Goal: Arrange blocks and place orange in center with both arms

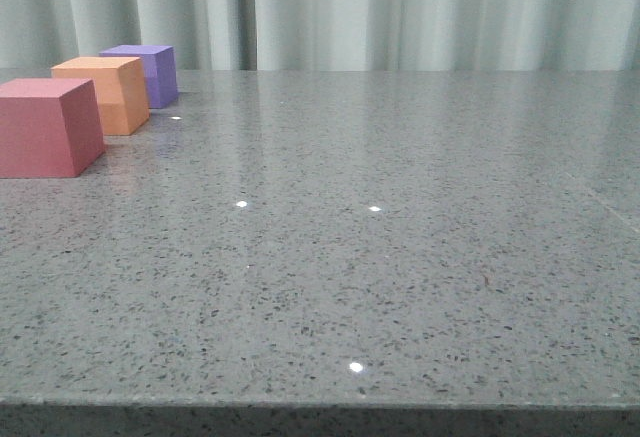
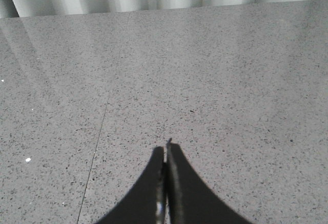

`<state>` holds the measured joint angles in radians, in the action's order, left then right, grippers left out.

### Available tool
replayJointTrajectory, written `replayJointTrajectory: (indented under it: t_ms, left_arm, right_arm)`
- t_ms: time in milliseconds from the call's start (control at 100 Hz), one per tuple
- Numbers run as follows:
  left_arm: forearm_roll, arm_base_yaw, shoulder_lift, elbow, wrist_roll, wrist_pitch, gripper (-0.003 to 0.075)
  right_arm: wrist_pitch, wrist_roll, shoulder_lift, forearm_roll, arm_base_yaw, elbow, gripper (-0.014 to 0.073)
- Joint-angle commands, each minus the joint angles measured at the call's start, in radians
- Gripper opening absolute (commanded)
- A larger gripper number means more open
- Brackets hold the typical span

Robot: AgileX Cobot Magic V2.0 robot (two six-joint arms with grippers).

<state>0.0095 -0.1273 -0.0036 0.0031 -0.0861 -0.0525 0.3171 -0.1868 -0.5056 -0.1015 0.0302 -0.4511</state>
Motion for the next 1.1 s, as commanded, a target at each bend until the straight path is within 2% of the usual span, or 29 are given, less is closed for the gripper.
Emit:
replayJointTrajectory:
  t_ms: [0,330,480,760,940,1090]
  left_arm:
    - [0.001,0.004,-0.037,0.042,-0.011,-0.080,-0.0020]
    - [0.001,0.004,-0.037,0.042,-0.011,-0.080,-0.0020]
    - [0.001,0.004,-0.037,0.042,-0.011,-0.080,-0.0020]
    - [0.001,0.004,-0.037,0.042,-0.011,-0.080,-0.0020]
    - [0.001,0.004,-0.037,0.042,-0.011,-0.080,-0.0020]
    - [0.001,0.004,-0.037,0.042,-0.011,-0.080,-0.0020]
  right_arm:
    - [-0.079,0.007,0.001,-0.012,-0.006,-0.026,-0.0069]
    - [-0.080,0.007,0.001,-0.012,-0.006,-0.024,-0.0069]
    - [-0.088,0.007,0.068,-0.015,-0.006,0.015,-0.0069]
    - [-0.148,0.007,0.358,-0.016,-0.006,0.205,-0.0069]
    - [-0.235,0.007,0.524,-0.015,-0.006,0.351,-0.0069]
    - [-0.360,0.007,0.531,-0.008,-0.006,0.438,-0.0069]
